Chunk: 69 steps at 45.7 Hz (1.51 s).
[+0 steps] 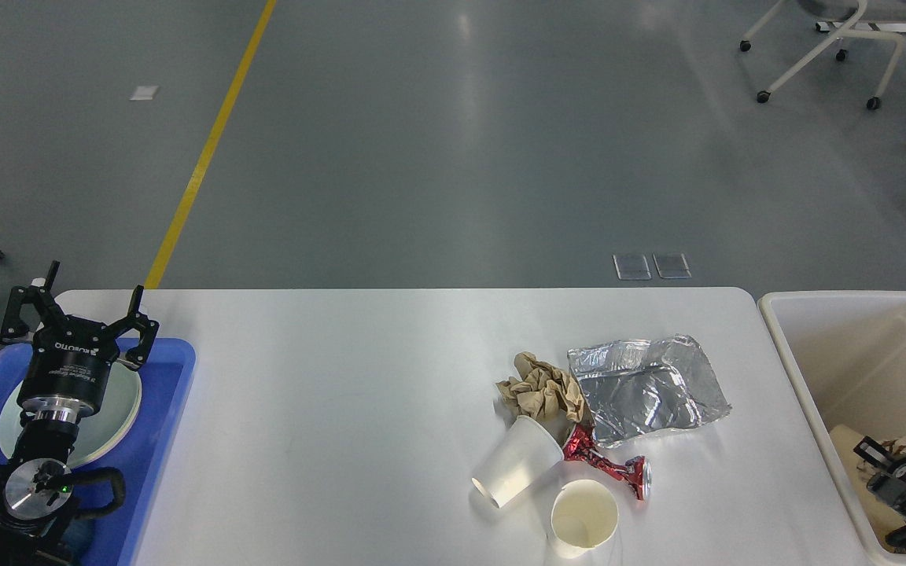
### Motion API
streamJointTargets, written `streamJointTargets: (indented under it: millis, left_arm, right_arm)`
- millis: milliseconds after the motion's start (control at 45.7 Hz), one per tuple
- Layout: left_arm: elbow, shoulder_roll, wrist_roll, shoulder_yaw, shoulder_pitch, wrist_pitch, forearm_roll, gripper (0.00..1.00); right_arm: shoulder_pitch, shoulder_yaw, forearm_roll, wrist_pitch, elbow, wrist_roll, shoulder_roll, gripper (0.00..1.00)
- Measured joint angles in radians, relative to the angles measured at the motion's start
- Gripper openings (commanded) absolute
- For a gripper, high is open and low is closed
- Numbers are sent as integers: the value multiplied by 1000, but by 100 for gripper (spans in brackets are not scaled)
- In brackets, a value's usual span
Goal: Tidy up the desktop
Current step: 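Drop the crumpled paper into the bin with the right gripper, then raise the right gripper out of the bin toward the table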
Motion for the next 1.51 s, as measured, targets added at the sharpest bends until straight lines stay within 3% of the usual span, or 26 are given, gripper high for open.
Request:
streamJointTargets:
  millis: [481, 656, 853, 1093, 1247, 1509]
  left_arm:
    - [0, 0, 0, 0, 0, 0, 0, 97]
    - [0, 0, 0, 0, 0, 0, 0, 97]
    - [0, 0, 0, 0, 0, 0, 0, 97]
    - [0, 0, 0, 0, 0, 0, 0, 97]
    - [0, 0, 0, 0, 0, 0, 0, 97]
    - [0, 0, 0, 0, 0, 0, 0, 97]
  right_arm:
    - [18, -1, -14, 8, 17, 1, -11, 100]
    - [117, -15, -50, 23, 115, 1, -69, 100]
    - [328, -19, -229, 87, 302, -7, -185, 100]
    - [661, -69, -336, 393, 427, -8, -274, 100]
    - [921, -255, -339, 527, 548, -8, -270, 100]
    - [1369, -525, -325, 566, 919, -11, -167, 100]
